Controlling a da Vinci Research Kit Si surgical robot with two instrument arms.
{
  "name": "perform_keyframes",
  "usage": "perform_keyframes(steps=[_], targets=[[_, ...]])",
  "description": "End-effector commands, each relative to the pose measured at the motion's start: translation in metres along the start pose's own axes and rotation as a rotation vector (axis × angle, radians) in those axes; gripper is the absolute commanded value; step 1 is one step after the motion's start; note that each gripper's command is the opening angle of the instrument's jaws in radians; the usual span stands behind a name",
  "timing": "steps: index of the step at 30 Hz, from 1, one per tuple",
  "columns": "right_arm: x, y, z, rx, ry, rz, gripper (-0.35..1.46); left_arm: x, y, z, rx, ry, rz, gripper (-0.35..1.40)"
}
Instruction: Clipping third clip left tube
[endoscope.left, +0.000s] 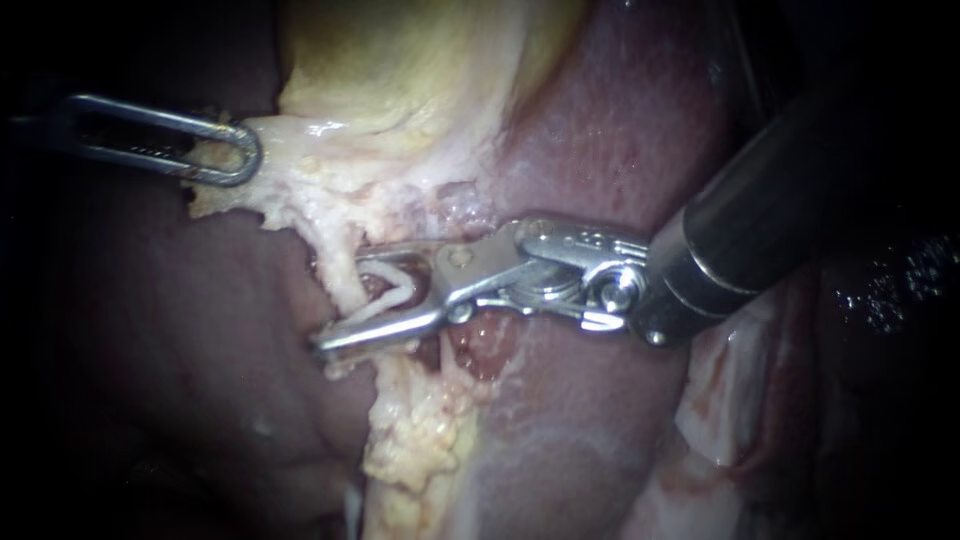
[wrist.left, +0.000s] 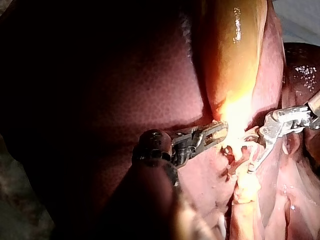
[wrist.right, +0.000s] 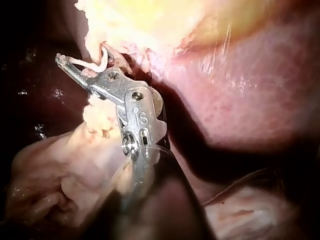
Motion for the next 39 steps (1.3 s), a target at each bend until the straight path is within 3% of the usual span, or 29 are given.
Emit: perform_keyframes(steps=[1, 6, 18, 24, 31, 39], targets=[[0.0003, -0.0001, 0.0002, -0.001, 0.002, 0.006, 0.48, 0.0000, 0.0000, 0.0000, 0.000, 0.000, 0.000, -0.35], [0.0011, -0.0008, 0.0011, 0.004, 0.019, 0.014, 0.49, -0.0001, 0.0000, 0.0002, -0.002, -0.002, 0.000, -0.35], [0.0037, -0.0047, 0.0018, 0.036, 0.020, 0.022, 0.47, -0.0001, 0.0000, 0.0001, -0.002, -0.002, 0.000, -0.35], [0.0051, -0.0057, 0.0010, 0.031, 0.024, 0.041, 0.42, -0.0001, 0.0000, 0.0001, -0.002, -0.002, 0.000, -0.35], [0.0048, -0.0057, 0.0006, 0.016, 0.025, 0.111, 0.25, -0.0001, 0.0000, 0.0001, -0.002, -0.002, 0.000, -0.35], [0.0046, -0.0057, 0.0001, 0.017, 0.024, 0.163, -0.17, -0.0001, 0.0000, 0.0001, -0.002, -0.002, 0.000, -0.35]])
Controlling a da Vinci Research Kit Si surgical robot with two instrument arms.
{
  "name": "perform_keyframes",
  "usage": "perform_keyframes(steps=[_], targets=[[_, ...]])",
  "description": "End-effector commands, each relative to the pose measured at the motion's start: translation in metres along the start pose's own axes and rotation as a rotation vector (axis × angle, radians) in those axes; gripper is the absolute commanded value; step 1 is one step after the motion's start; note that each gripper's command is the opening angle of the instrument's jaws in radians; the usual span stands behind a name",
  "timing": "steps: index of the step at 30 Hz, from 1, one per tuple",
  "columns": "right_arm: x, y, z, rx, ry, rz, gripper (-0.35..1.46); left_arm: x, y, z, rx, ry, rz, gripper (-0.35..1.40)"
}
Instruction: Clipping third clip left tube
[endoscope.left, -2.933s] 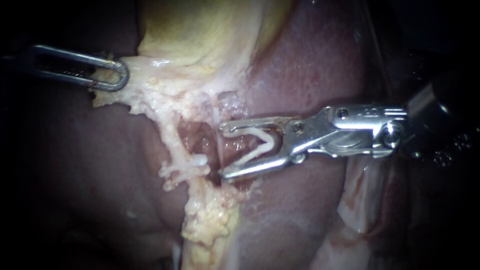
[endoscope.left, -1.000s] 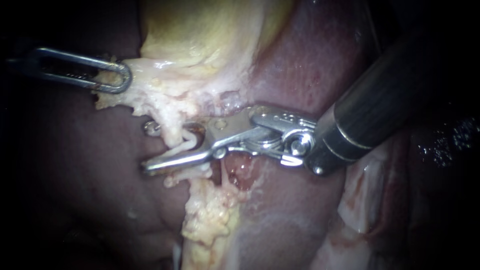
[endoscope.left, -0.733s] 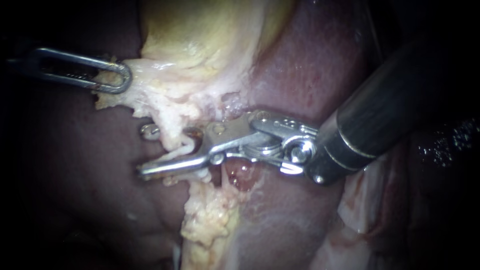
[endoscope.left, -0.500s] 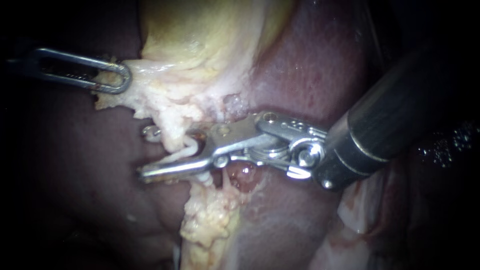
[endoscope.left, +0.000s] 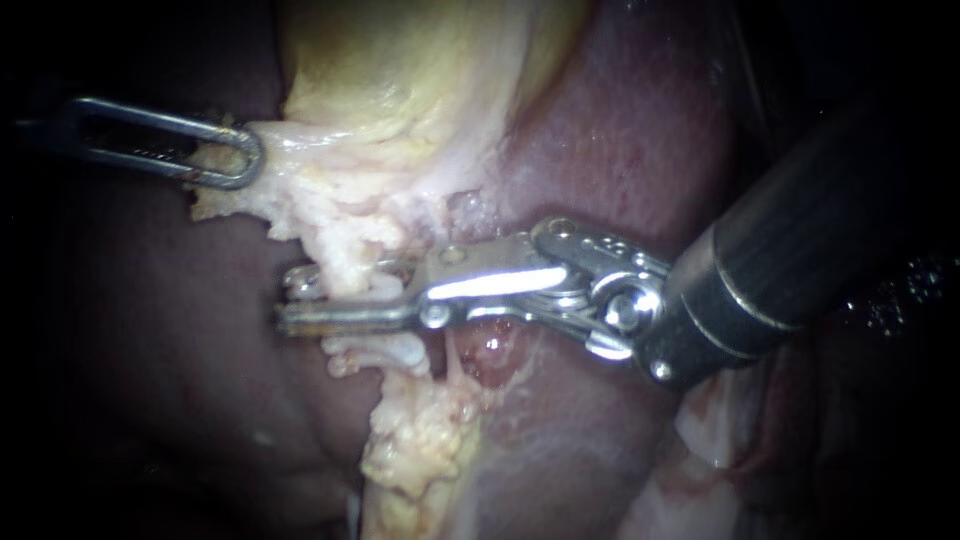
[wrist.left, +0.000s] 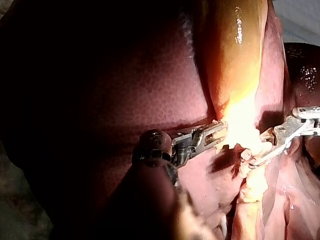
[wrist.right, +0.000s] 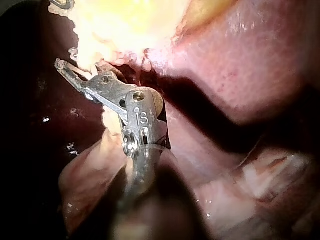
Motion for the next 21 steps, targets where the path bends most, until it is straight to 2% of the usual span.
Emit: perform_keyframes(steps=[1, 2, 21], targets=[[0.0000, 0.0000, -0.0001, 0.000, 0.000, 0.008, -0.25, 0.0000, 0.0000, 0.0000, 0.000, 0.000, 0.000, -0.35], [-0.0001, 0.0000, -0.0001, 0.001, 0.000, 0.008, -0.35, 0.0000, 0.0000, 0.0000, 0.000, 0.000, 0.000, -0.35], [-0.0006, 0.0003, -0.0003, 0.011, -0.002, 0.011, -0.35, 0.0001, 0.0000, 0.0001, 0.001, 0.001, 0.000, -0.35]])
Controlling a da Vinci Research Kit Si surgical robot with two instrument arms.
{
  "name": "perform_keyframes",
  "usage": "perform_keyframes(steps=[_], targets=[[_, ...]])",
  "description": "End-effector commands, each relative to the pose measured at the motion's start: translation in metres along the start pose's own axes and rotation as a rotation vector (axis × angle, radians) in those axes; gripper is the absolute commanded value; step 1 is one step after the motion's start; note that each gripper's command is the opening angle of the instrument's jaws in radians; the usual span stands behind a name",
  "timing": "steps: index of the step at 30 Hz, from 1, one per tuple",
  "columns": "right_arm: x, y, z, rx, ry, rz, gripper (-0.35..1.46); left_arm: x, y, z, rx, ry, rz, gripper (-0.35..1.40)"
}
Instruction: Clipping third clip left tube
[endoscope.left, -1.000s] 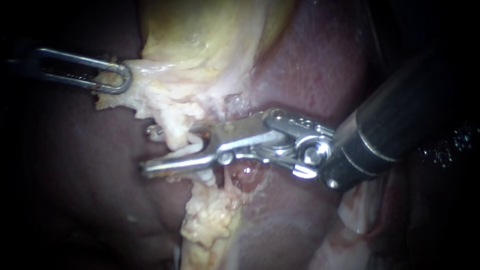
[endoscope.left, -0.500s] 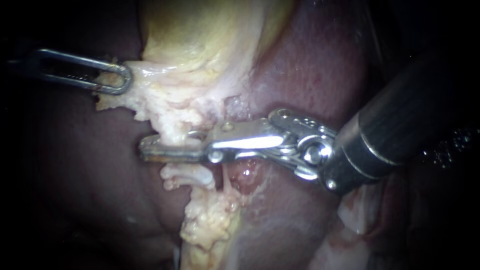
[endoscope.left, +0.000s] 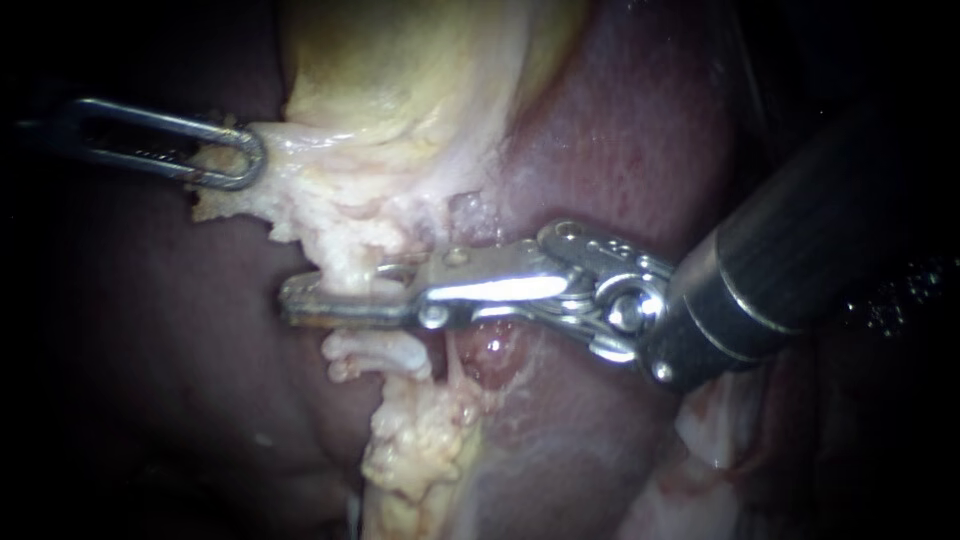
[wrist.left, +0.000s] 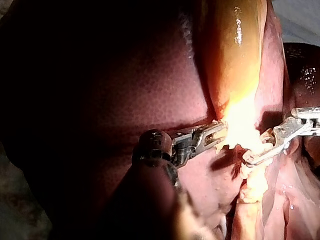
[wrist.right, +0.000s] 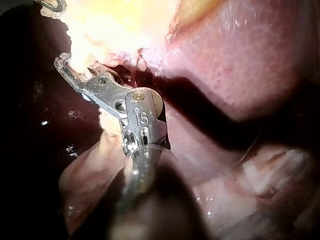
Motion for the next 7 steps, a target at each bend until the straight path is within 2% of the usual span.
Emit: perform_keyframes(steps=[1, 2, 4, 6, 7], targets=[[0.0000, 0.0001, 0.0000, 0.008, -0.002, 0.001, -0.35, 0.0000, 0.0000, 0.0000, 0.001, 0.000, 0.000, -0.35], [0.0000, 0.0002, 0.0000, 0.017, -0.005, 0.001, -0.34, 0.0000, 0.0000, 0.0000, 0.001, 0.000, 0.000, -0.35], [-0.0001, 0.0004, 0.0002, 0.018, -0.005, 0.000, 0.00, 0.0000, 0.0000, 0.0000, 0.001, 0.000, 0.000, -0.35], [-0.0002, 0.0008, 0.0006, -0.008, 0.002, 0.005, 0.31, 0.0000, 0.0000, 0.0000, 0.001, 0.000, 0.000, -0.35], [-0.0003, 0.0011, 0.0008, -0.016, 0.004, 0.003, 0.39, 0.0000, 0.0000, 0.0001, 0.001, 0.000, 0.000, -0.35]])
